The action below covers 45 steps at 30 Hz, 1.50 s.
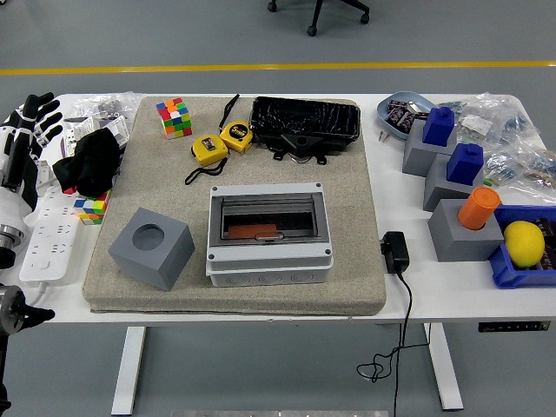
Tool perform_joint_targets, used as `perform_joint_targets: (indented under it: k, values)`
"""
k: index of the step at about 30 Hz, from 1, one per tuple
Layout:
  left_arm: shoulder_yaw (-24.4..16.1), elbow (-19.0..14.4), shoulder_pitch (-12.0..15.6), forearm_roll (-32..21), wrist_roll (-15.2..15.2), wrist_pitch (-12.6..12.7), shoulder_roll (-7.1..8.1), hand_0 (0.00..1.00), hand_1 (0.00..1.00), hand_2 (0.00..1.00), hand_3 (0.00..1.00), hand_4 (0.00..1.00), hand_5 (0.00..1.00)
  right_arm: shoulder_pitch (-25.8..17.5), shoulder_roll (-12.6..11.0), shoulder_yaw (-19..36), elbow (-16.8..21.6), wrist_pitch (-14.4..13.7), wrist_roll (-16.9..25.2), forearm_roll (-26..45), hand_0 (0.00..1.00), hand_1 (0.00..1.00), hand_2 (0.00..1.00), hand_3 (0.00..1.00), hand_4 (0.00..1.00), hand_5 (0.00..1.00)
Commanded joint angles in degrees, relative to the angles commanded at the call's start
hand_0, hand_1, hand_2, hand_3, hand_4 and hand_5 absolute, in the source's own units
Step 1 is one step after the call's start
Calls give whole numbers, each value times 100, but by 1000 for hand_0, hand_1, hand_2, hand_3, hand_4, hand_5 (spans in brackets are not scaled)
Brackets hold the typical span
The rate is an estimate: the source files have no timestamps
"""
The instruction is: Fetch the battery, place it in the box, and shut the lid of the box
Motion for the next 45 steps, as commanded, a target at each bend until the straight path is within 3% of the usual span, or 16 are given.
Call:
perform_joint_targets:
  k: [5, 15, 45]
  values:
    - [5, 41, -53, -12, -16, 217, 12, 807, 820, 776, 734, 998, 859, 11, 2, 51, 18, 18, -17, -29, 822, 807, 791, 820, 998, 998]
    - [63, 41, -59, 19, 18, 230, 9, 777, 771, 739, 709, 998, 835, 24, 8, 97, 24, 30, -46, -40, 821, 807, 788, 813, 998, 998]
    - [114, 32, -83, 69, 21, 250, 11, 769, 760, 733, 705, 977, 797, 60, 28, 181, 48, 48, -112, -86, 818, 806, 783, 807, 998, 998]
